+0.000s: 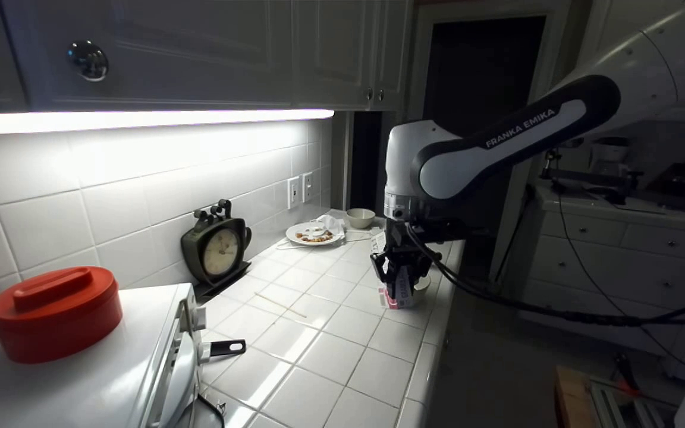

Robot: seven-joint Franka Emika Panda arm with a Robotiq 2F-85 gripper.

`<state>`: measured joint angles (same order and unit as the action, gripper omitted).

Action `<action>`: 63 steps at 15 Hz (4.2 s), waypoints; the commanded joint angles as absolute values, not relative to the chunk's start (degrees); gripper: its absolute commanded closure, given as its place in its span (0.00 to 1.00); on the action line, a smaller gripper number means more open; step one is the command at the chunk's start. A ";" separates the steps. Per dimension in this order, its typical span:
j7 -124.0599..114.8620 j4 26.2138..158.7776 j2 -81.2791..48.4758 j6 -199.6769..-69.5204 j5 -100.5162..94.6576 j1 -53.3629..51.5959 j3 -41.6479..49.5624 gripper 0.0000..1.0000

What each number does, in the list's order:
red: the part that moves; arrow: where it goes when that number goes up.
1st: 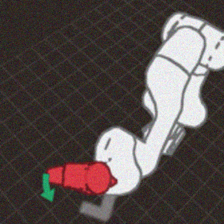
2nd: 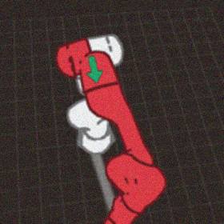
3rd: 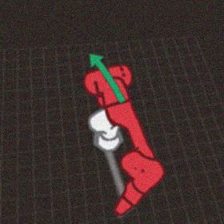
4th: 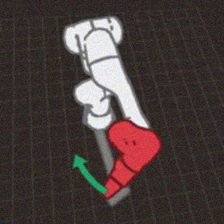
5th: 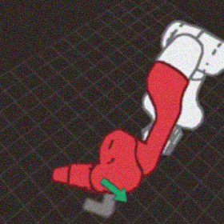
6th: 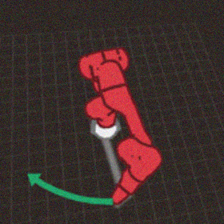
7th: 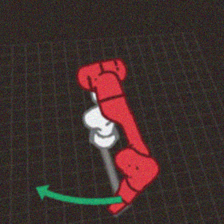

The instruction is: Pour some of the milk into the bowl

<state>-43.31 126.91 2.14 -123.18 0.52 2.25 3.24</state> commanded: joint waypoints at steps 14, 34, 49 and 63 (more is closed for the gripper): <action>-5.34 141.31 0.83 -169.68 4.72 0.47 1.06 0.84; 14.06 138.86 -6.58 -178.38 20.35 -2.09 -2.89 0.84; 17.68 133.98 -14.26 -182.50 21.50 -0.75 -4.77 0.84; 17.09 143.90 -10.52 -187.95 18.16 -23.98 24.41 0.00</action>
